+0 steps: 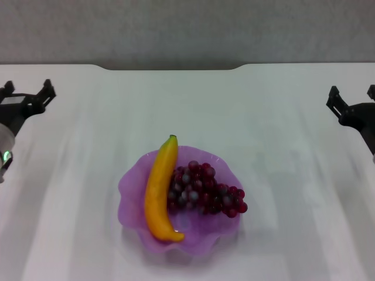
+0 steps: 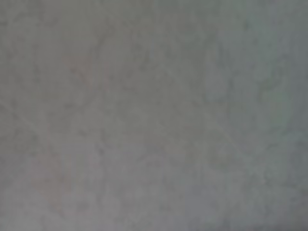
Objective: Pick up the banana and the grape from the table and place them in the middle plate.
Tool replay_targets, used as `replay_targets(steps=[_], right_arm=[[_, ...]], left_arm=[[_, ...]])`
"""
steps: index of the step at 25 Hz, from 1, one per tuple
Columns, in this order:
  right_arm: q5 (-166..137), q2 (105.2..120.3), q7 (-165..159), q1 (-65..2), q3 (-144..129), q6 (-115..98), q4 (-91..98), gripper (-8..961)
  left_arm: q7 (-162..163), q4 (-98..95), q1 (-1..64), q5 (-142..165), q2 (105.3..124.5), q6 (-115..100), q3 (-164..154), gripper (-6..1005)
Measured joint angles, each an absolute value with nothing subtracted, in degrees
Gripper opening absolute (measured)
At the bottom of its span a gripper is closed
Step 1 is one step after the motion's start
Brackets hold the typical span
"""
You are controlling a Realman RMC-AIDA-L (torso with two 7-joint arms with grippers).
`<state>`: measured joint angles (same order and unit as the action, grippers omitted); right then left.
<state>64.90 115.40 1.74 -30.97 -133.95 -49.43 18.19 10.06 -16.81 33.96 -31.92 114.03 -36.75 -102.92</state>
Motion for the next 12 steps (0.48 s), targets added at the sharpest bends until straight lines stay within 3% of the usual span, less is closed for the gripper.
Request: replay_targets(steps=[12], right_arm=[[65.2,115.40,1.8,-33.6,-133.9,-46.7,16.6,882]], left_arm=[[8.5,-9.5,36.1,-32.3,114.93,-40.3,-102.7,894]])
